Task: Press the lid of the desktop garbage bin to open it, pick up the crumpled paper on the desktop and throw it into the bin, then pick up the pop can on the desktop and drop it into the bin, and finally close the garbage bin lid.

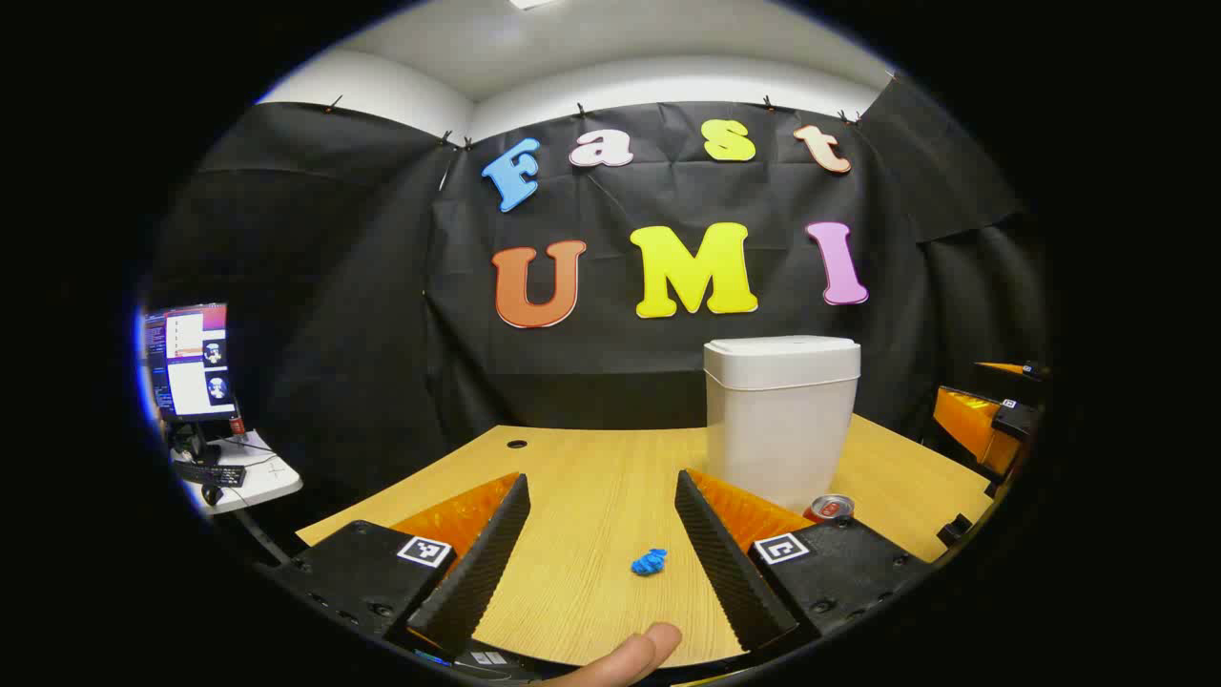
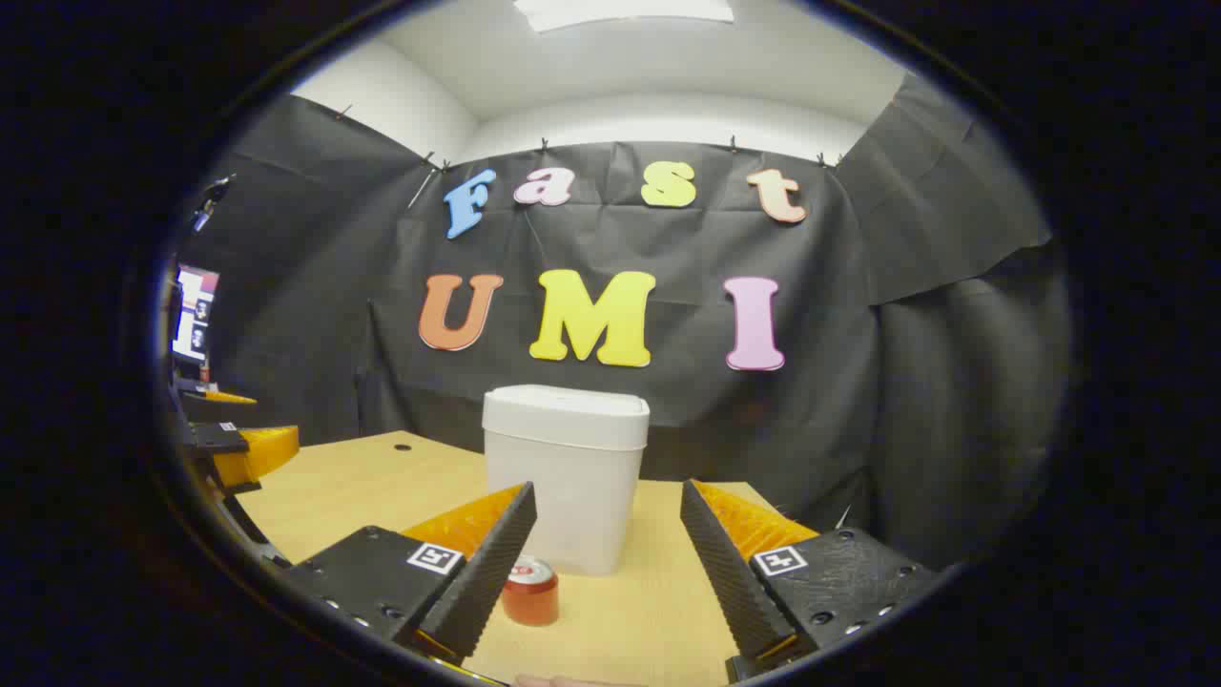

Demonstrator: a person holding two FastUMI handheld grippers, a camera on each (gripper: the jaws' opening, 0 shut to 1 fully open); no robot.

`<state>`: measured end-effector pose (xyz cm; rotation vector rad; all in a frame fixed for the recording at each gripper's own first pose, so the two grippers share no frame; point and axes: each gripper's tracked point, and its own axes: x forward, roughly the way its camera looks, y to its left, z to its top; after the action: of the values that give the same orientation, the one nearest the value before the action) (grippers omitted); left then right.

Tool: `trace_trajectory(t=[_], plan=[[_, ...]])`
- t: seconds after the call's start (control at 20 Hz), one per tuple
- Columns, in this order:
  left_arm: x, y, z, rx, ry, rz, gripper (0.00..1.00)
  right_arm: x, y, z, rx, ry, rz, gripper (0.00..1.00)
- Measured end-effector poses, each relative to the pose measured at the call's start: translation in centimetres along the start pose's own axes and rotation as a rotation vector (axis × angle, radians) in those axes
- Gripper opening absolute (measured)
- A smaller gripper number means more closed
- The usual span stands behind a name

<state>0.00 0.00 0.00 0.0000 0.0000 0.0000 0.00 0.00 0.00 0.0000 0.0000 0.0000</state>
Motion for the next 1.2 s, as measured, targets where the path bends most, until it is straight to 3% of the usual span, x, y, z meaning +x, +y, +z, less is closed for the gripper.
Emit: trace_trajectory(t=[0.2, 1.2], plan=[[0.4, 0.2, -0.5, 0.003, 0.010, 0.010, 0.99, 0.3, 0.3, -0.6, -0.008, 0.012, 0.007, 0.98], [0.8, -0.5, -1.9, 0.007, 0.047, 0.002, 0.99, 0.9, -0.2, -0.9, -0.028, 0.009, -0.013, 0.95]])
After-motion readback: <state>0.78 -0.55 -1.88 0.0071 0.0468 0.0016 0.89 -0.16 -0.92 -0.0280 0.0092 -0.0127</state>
